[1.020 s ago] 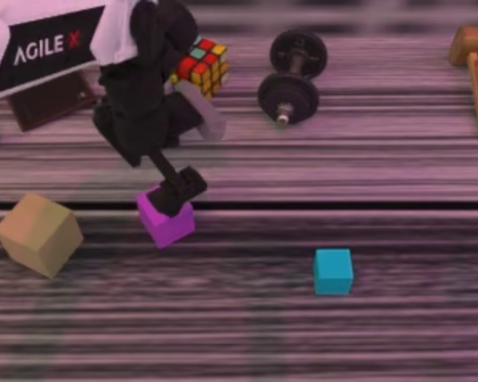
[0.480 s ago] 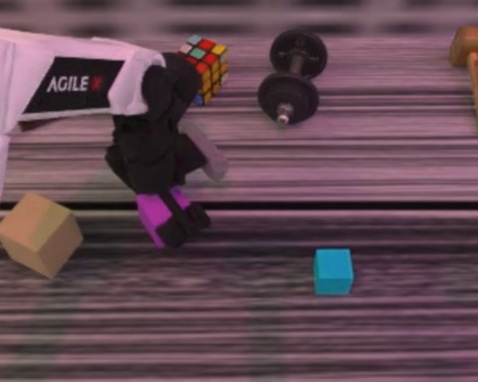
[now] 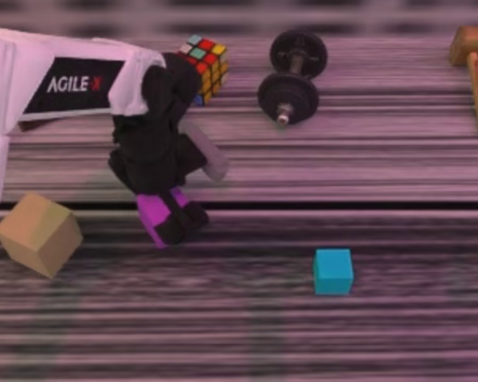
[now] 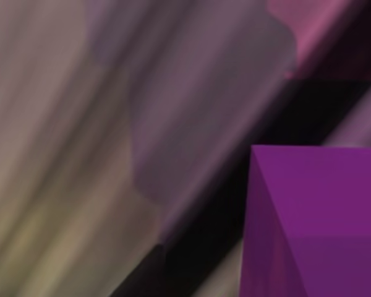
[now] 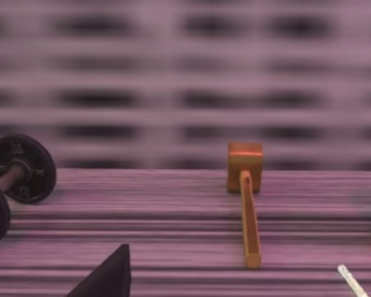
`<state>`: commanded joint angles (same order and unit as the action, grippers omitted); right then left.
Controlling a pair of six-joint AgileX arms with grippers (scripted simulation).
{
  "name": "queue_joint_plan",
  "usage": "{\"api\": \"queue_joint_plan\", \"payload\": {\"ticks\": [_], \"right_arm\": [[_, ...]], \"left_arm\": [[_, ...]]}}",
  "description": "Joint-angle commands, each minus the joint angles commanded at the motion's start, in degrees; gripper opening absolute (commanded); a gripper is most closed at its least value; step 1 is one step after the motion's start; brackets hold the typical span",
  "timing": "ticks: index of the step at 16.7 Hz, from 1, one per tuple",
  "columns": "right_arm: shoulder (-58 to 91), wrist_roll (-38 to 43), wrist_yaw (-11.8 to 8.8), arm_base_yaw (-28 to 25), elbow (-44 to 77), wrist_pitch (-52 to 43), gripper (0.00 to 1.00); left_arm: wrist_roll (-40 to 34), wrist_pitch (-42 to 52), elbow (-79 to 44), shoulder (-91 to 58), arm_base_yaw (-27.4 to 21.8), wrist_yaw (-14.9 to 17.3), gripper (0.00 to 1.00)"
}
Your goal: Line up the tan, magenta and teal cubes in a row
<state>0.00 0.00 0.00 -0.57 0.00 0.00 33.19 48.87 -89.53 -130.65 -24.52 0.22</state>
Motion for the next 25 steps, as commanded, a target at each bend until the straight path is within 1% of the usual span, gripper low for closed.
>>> {"api": "queue_joint_plan", "payload": {"ticks": [7, 8, 15, 17, 19, 23, 25], "right_arm": [[0.00, 0.00, 0.00, 0.00, 0.00, 0.00, 1.00], [0.00, 0.00, 0.00, 0.00, 0.00, 0.00, 1.00], [0.00, 0.00, 0.00, 0.00, 0.00, 0.00, 1.00], [0.00, 0.00, 0.00, 0.00, 0.00, 0.00, 1.00], [0.00, 0.00, 0.00, 0.00, 0.00, 0.00, 1.00], [0.00, 0.00, 0.00, 0.00, 0.00, 0.00, 1.00], [0.00, 0.00, 0.00, 0.00, 0.00, 0.00, 1.00]], "left_arm": [[0.00, 0.00, 0.00, 0.00, 0.00, 0.00, 0.02], [0.00, 0.00, 0.00, 0.00, 0.00, 0.00, 0.00], [0.00, 0.00, 0.00, 0.00, 0.00, 0.00, 0.00], [-0.33, 0.85, -0.35, 1.31, 0.06, 0.49, 0.00], [-0.50, 2.94, -1.86, 2.10, 0.40, 0.48, 0.00], [-0.47, 11.06, -6.42, 5.01, 0.92, 0.45, 0.00], [-0.43, 13.61, -7.98, 6.26, 1.07, 0.44, 0.00]]}}
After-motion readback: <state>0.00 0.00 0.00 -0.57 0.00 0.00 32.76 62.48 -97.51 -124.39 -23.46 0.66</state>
